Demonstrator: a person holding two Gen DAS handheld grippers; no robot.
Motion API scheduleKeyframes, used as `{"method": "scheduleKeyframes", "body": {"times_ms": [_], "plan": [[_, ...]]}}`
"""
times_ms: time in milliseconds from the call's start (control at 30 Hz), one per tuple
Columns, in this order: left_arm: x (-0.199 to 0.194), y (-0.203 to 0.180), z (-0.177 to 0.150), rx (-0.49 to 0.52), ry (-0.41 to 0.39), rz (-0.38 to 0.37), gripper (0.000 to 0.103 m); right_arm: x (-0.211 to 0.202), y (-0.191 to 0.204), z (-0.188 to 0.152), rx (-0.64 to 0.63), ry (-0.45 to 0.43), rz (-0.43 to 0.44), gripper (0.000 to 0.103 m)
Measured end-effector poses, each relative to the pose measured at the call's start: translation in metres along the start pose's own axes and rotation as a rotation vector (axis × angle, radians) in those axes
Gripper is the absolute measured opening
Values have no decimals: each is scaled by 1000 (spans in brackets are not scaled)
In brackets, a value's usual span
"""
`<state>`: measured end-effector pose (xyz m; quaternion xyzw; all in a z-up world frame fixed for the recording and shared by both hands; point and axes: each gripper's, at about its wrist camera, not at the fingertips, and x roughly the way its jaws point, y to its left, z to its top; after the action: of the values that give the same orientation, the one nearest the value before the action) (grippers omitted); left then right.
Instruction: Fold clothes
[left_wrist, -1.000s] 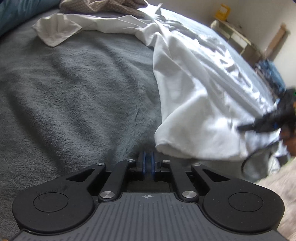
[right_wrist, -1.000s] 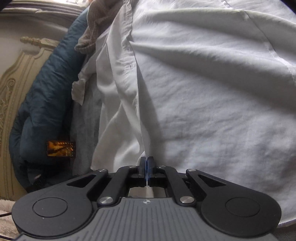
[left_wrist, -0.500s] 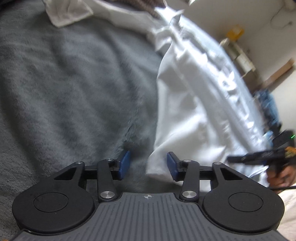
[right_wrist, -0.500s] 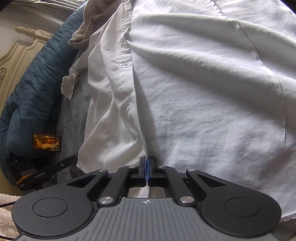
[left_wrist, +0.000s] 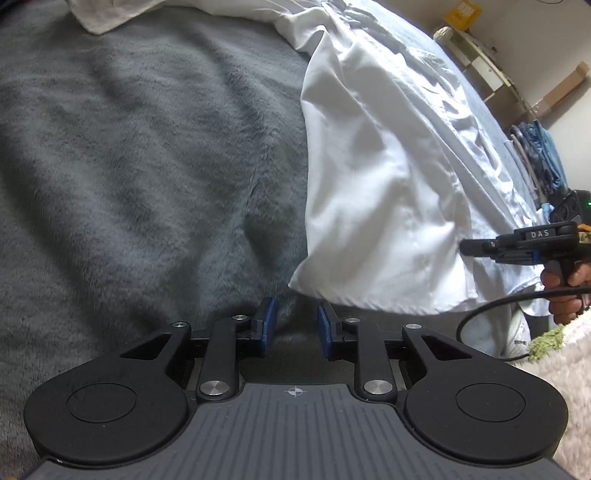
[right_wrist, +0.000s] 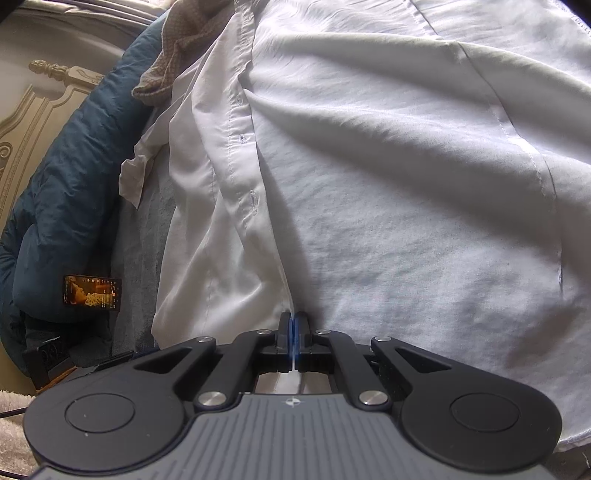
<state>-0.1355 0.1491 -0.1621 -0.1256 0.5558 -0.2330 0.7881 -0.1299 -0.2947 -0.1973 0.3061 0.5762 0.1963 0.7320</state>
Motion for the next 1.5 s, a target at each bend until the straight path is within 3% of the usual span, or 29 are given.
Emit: {"method": "scheduleKeyframes", "body": {"times_ms": [67,133,300,433,533,633,767,867,1133,1200,1267,1400,1500], "plan": [[-5,2,1,-19,-2,-22,32,0,0,0,-1,-1,-1,0],[-14,3,3,-30,-34,-35,34,0,0,0,0,-1,-1,0],[-24,-2,15,-26,-118,-60,51,0,-1,-1,4,-2,0,0],[-11,-7,27,-21,-131,-53,53,0,-2,-1,10,-4,2,0],[4,-4,32,-53,-96,-30,53,0,-3,-2,15,-7,3,0],[13,-3,31,-45,-67,0,47,0,-3,-2,19,-9,4,0],[13,-6,25,-7,-69,53,22,0,-3,-2,18,-8,4,0],[10,-7,22,11,-61,60,15,1,0,-1,0,-10,-1,0],[15,-5,23,18,-14,57,16,-7,20,8,-171,24,-93,6],[15,-6,23,38,-10,63,16,-17,26,18,-212,15,-100,28],[16,-7,23,50,-7,67,16,-32,33,32,-251,-21,-83,35],[17,-6,22,50,-3,65,17,-43,47,75,-252,-97,-15,36],[18,-4,20,39,-4,63,17,-25,63,109,-289,-147,-20,36]]}}
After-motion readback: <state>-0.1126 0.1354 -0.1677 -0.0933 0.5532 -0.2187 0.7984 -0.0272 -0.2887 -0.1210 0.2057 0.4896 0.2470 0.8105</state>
